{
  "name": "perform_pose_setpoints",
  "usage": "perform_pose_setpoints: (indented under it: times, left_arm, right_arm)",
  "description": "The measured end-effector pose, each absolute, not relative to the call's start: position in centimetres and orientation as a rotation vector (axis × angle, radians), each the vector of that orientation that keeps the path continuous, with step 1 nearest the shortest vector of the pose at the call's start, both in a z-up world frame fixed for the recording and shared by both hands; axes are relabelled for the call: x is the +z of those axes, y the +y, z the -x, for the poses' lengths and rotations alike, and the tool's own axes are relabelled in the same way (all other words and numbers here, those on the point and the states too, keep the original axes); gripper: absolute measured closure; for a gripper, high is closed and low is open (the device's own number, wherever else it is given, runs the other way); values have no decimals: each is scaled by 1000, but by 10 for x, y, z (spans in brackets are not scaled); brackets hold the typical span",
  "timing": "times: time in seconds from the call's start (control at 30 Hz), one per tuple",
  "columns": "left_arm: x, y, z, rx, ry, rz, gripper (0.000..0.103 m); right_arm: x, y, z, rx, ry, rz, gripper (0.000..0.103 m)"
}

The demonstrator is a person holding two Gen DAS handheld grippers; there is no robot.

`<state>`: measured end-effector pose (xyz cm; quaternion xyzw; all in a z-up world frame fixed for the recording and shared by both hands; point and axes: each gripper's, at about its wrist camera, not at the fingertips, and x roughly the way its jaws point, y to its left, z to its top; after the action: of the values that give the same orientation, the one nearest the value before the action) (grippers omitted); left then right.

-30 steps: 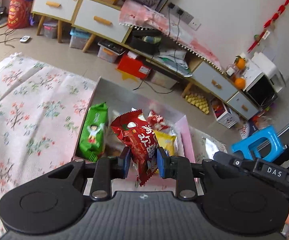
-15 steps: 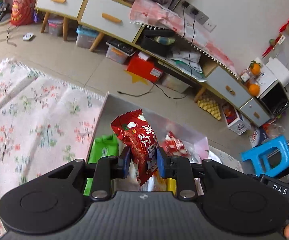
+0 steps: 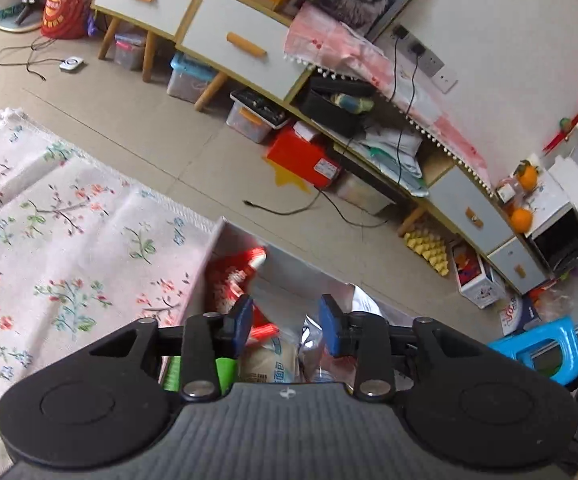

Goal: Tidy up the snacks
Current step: 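Open both tools to drop the packs into the box and withdraw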

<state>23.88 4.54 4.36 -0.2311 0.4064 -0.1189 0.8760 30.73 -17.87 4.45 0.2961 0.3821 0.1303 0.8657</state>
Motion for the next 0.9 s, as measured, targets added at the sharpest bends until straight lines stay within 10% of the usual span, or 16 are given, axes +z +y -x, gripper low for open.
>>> perform_pose_setpoints:
  times: [0.17,0.9]
  left_arm:
    - [54,63,-235,-215,833,532,64]
    - [52,41,-147,-260,976,376,32]
  right_arm:
    - [50,-170,-303,299,746,-662,30]
    - [91,-201,-200,155,864,-627,30]
